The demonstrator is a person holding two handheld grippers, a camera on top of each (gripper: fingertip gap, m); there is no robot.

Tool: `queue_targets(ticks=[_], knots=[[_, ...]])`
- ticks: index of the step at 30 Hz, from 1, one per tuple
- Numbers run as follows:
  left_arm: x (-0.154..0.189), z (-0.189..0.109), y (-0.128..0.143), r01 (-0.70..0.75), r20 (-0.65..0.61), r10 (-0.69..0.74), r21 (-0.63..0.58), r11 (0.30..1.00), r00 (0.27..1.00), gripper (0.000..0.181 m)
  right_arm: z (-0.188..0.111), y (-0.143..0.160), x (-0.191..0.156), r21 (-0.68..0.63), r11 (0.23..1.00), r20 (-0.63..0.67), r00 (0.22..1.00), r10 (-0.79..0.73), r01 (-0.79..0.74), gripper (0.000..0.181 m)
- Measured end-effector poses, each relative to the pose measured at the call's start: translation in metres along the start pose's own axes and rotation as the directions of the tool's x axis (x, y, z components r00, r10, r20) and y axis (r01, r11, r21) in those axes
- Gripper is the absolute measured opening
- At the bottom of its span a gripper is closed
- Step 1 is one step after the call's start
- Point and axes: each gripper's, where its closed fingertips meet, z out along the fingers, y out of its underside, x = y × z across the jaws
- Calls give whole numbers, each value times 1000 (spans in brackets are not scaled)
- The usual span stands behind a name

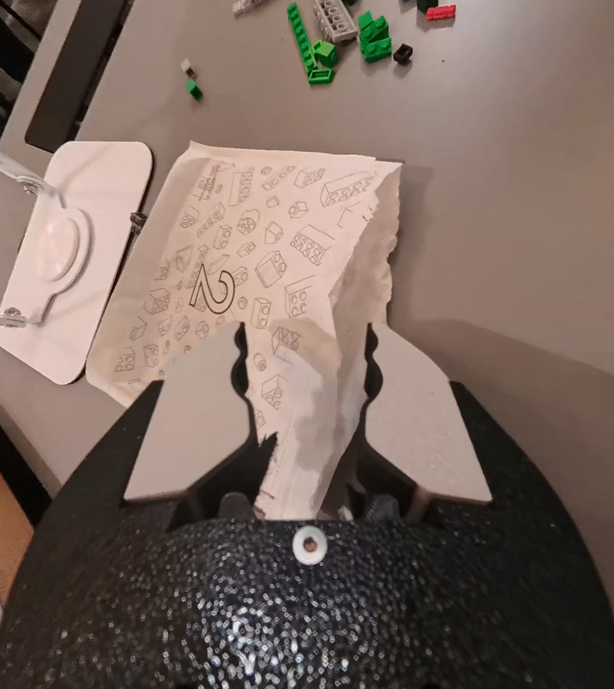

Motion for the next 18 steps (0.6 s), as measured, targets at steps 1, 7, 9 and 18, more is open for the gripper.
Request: queue_targets(ticks=[1, 7, 9, 18], knots=[[0, 2, -1, -1, -2, 1, -3, 1000, 1000, 53, 6, 9, -5, -48, 998, 19, 999, -29, 30, 35], [-4, 1, -16, 13, -29, -16, -106, 994, 999, 11, 61, 47, -29, -262, 942, 158, 972, -173, 210, 27], [-5, -5, -32, 59, -96, -75, -160, 985, 993, 3, 80, 53, -32, -300, 923, 189, 964, -189, 240, 22], [-16, -21, -95, 208, -157, -289, -396, 894, 944, 0, 115, 66, -31, -361, 903, 243, 958, -150, 232, 19]])
